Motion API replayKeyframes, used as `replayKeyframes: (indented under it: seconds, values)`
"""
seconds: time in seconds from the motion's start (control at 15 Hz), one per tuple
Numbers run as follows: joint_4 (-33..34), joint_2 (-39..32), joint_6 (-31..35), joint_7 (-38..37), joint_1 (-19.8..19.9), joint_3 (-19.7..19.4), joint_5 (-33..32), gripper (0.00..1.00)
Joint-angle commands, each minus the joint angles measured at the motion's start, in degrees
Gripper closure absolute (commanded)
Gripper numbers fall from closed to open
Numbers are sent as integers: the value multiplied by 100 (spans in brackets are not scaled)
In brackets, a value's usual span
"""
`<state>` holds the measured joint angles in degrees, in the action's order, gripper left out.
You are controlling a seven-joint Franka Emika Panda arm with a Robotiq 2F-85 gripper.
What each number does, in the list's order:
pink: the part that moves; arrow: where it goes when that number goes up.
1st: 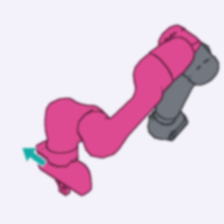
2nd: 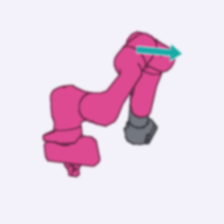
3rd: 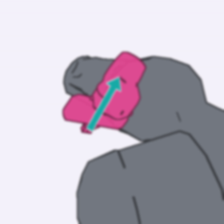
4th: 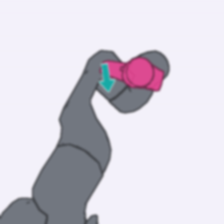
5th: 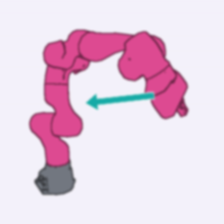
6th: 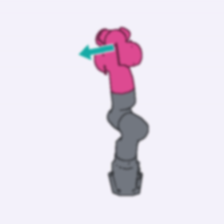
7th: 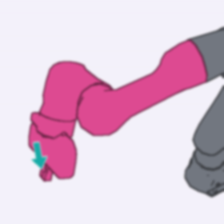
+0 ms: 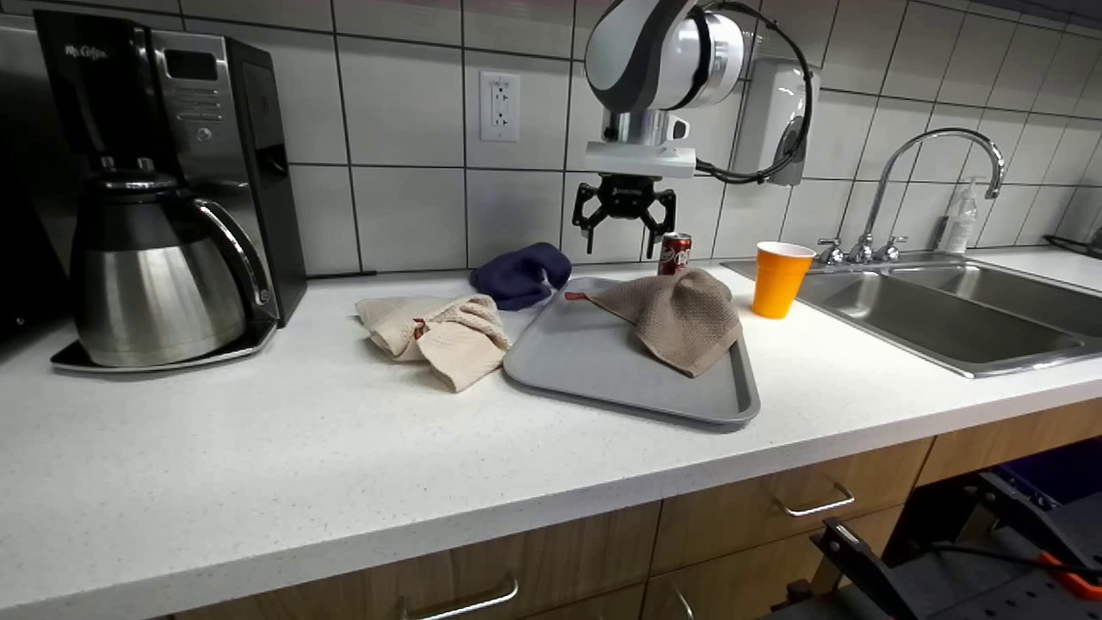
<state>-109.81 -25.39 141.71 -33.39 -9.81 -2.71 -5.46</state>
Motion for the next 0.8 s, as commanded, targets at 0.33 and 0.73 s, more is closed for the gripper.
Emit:
replayKeyframes:
  seconds: [0.33, 0.73]
  values:
    - [631, -616, 394, 89, -112, 96, 392, 0]
    - [1145, -1079, 536, 51, -200, 70, 552, 0]
